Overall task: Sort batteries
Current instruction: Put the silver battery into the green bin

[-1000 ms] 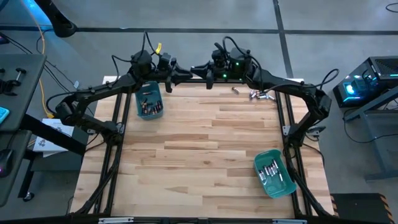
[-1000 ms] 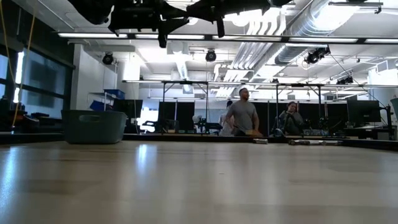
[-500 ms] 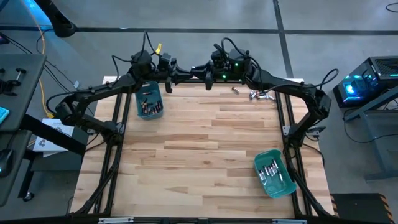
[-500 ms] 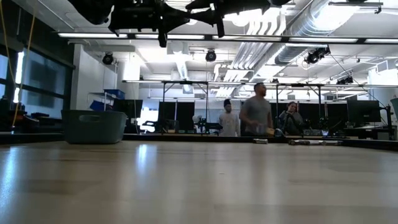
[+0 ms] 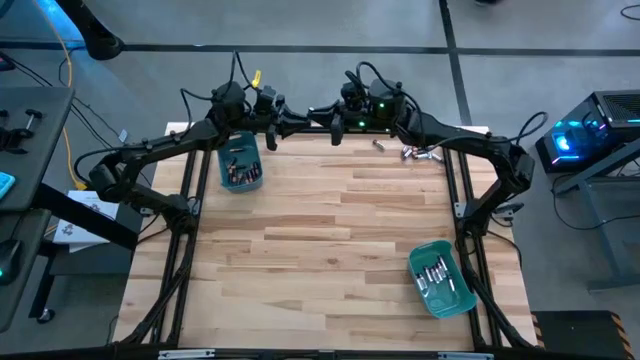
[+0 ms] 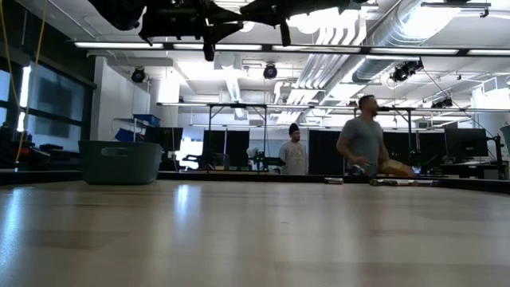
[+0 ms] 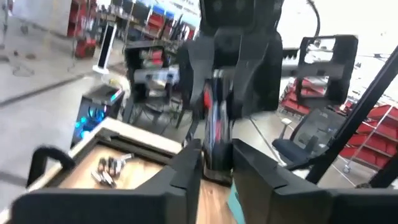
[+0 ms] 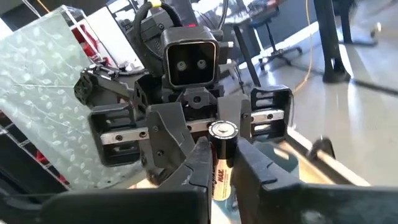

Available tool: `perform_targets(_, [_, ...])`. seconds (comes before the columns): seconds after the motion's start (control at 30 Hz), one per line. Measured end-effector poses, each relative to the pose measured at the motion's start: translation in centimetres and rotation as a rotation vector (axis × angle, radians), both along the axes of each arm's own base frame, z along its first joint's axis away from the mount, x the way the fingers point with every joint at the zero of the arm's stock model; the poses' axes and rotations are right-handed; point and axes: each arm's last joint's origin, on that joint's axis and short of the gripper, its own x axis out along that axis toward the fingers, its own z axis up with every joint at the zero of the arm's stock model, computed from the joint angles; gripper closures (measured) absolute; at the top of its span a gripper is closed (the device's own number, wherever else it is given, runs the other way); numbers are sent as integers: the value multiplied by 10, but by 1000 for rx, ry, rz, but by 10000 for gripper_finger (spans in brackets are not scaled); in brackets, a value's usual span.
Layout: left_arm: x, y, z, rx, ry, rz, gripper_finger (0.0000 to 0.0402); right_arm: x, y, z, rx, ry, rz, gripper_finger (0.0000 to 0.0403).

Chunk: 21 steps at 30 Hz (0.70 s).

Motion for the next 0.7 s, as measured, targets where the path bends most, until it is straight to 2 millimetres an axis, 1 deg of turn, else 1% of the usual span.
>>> perform_targets(0.07, [0, 0, -3, -8, 28, -1, 301, -10, 4, 5, 38, 32, -5, 386])
perform_targets(0.13, [-2, 2, -9, -25, 83, 7, 280, -24, 10, 11, 90, 88, -2, 386])
perform_targets(0.23, [-4, 3, -21, -62, 182, 16, 255, -46, 27, 9, 173, 263, 36, 386])
perform_targets(0.33, [-5, 2, -30, -102, 261, 9, 242, -63, 50, -8, 273, 499, 106, 386])
perform_targets(0.43, [-6, 1, -33, -121, 291, 6, 238, -80, 82, -29, 373, 720, 191, 386])
perform_targets(0.5, [-6, 1, -33, -97, 293, 4, 237, -93, 104, -46, 460, 853, 239, 386])
perform_targets(0.6, [-6, 1, -33, -58, 285, 1, 237, -117, 134, -67, 603, 985, 250, 386])
perform_targets(0.7, [-6, 2, -32, -29, 275, -1, 237, -143, 160, -81, 746, 1033, 233, 386])
